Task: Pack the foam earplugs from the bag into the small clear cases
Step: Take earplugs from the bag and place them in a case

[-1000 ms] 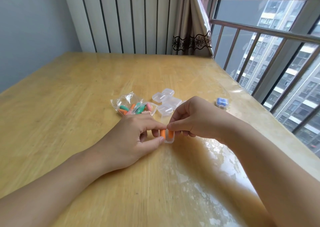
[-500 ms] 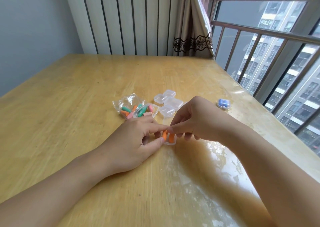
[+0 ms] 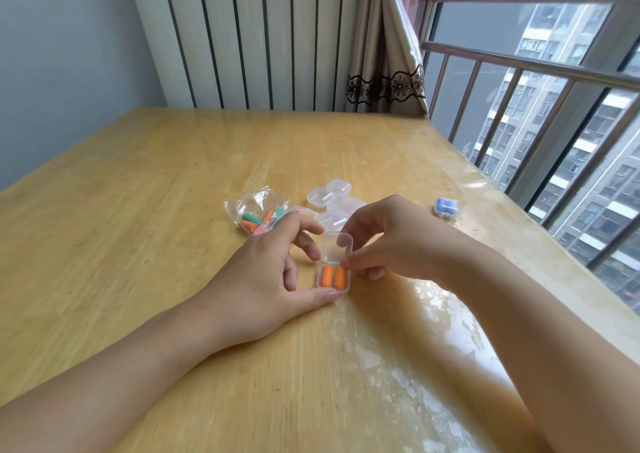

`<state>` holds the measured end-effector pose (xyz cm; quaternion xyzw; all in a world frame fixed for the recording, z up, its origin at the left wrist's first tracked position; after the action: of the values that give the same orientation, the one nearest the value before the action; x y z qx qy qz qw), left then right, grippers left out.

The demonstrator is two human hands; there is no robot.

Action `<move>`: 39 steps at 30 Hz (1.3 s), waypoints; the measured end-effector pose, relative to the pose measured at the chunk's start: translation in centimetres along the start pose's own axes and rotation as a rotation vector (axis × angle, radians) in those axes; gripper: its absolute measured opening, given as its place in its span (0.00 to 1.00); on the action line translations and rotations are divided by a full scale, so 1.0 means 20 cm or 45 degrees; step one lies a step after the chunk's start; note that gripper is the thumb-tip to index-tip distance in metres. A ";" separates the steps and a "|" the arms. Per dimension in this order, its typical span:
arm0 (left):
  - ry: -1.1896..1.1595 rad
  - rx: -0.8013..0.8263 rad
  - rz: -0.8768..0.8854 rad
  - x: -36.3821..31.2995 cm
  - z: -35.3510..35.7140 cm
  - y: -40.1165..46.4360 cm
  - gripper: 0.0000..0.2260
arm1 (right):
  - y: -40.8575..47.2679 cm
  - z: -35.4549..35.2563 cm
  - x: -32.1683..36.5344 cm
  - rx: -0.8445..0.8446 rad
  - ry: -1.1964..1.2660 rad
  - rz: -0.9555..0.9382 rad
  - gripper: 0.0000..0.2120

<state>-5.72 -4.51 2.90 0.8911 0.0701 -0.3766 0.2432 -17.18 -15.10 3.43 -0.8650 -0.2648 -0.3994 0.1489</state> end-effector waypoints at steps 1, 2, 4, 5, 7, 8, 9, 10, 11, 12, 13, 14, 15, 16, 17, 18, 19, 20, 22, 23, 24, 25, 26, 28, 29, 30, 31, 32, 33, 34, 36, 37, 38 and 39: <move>-0.002 0.000 -0.006 0.00 0.00 0.00 0.30 | 0.00 0.01 0.00 0.011 0.007 0.004 0.08; -0.011 0.003 -0.015 0.01 0.00 -0.01 0.32 | 0.00 0.01 0.00 0.017 0.013 0.005 0.09; -0.024 0.008 -0.038 0.01 0.01 -0.01 0.34 | 0.00 0.01 0.00 0.017 0.026 0.002 0.10; -0.029 0.009 -0.046 0.01 0.01 -0.01 0.34 | 0.00 0.01 0.01 0.022 0.037 0.003 0.09; -0.051 0.011 -0.056 0.01 0.01 -0.01 0.33 | -0.01 0.01 0.02 0.062 0.078 -0.001 0.09; -0.067 0.013 -0.054 0.01 0.02 0.00 0.32 | -0.02 0.01 0.02 0.093 0.103 -0.008 0.08; -0.083 0.017 -0.050 0.01 0.02 0.00 0.31 | -0.03 0.00 0.03 0.120 0.127 -0.019 0.08; -0.098 0.018 -0.045 0.01 0.02 0.00 0.30 | -0.04 0.00 0.05 0.136 0.151 -0.036 0.07; -0.117 0.014 -0.045 0.01 0.01 0.00 0.28 | -0.05 -0.01 0.06 0.144 0.179 -0.060 0.07; -0.142 -0.002 -0.056 0.01 0.01 0.00 0.26 | -0.05 -0.02 0.08 0.151 0.205 -0.090 0.07; -0.172 -0.028 -0.074 0.02 0.00 0.01 0.23 | -0.06 -0.02 0.10 0.160 0.219 -0.126 0.08; -0.199 -0.057 -0.095 0.03 -0.01 0.01 0.21 | -0.06 -0.01 0.11 0.171 0.223 -0.163 0.09; -0.221 -0.074 -0.115 0.04 -0.02 0.02 0.19 | -0.06 0.00 0.12 0.177 0.222 -0.191 0.09; -0.238 -0.074 -0.134 0.05 -0.01 0.02 0.18 | -0.05 0.02 0.12 0.179 0.219 -0.207 0.09; -0.255 -0.063 -0.153 0.06 -0.01 0.02 0.18 | -0.05 0.03 0.11 0.176 0.213 -0.216 0.09; -0.268 -0.050 -0.168 0.07 0.00 0.02 0.17 | -0.04 0.04 0.11 0.169 0.205 -0.223 0.09; -0.279 -0.036 -0.184 0.07 0.01 0.02 0.17 | -0.03 0.05 0.10 0.159 0.197 -0.230 0.08; -0.290 -0.027 -0.199 0.08 0.02 0.02 0.18 | -0.02 0.06 0.10 0.153 0.194 -0.240 0.08; -0.321 -0.020 -0.234 0.09 0.02 0.02 0.17 | -0.02 0.07 0.11 0.140 0.189 -0.279 0.08; -0.339 -0.018 -0.260 0.09 0.02 0.02 0.16 | -0.02 0.07 0.11 0.128 0.187 -0.308 0.07; -0.364 -0.013 -0.292 0.09 0.02 0.02 0.16 | -0.02 0.07 0.13 0.110 0.190 -0.338 0.07; -0.405 -0.008 -0.333 0.09 0.02 0.02 0.16 | -0.02 0.07 0.14 0.088 0.200 -0.367 0.07; -0.462 -0.006 -0.382 0.09 0.02 0.02 0.16 | -0.02 0.06 0.15 0.060 0.222 -0.389 0.07; -0.620 -0.009 -0.496 0.09 0.01 0.01 0.16 | -0.01 0.04 0.15 -0.002 0.269 -0.405 0.09; -0.695 -0.012 -0.543 0.09 0.01 0.01 0.16 | -0.02 0.03 0.16 -0.030 0.280 -0.412 0.10; -0.745 -0.018 -0.571 0.09 0.01 0.00 0.15 | -0.02 0.02 0.17 -0.044 0.281 -0.426 0.11; -0.771 -0.023 -0.583 0.09 0.00 0.00 0.14 | -0.03 0.01 0.18 -0.033 0.275 -0.443 0.13; -0.792 -0.030 -0.591 0.09 0.00 0.00 0.13 | -0.04 0.01 0.19 -0.002 0.260 -0.462 0.15; -0.820 -0.039 -0.601 0.09 0.00 0.00 0.12 | -0.06 0.02 0.21 0.031 0.218 -0.492 0.18; -0.859 -0.047 -0.620 0.09 -0.01 0.00 0.11 | -0.07 0.02 0.22 0.044 0.134 -0.539 0.21; -0.935 -0.057 -0.676 0.10 -0.01 -0.01 0.10 | -0.09 0.03 0.24 -0.023 -0.111 -0.662 0.25; -0.951 -0.056 -0.691 0.10 -0.01 -0.01 0.09 | -0.10 0.03 0.26 -0.078 -0.198 -0.715 0.25; -0.953 -0.048 -0.688 0.11 -0.01 -0.01 0.09 | -0.10 0.03 0.27 -0.125 -0.225 -0.756 0.23; -0.958 -0.028 -0.672 0.10 -0.01 0.00 0.09 | -0.10 0.02 0.28 -0.161 -0.213 -0.794 0.20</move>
<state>-4.12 -4.41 1.58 0.6416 0.2054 -0.7221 0.1569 -15.06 -11.31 7.51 -0.7796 -0.5028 -0.3690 -0.0569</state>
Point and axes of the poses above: each hand's wrist, its own y-axis towards the middle knuckle, its own z-axis out of the palm, x = y × z, the point moved 9 cm from there along y, towards the middle knuckle, and after that the axes turned 12 degrees about -x, right-handed, at the moved point
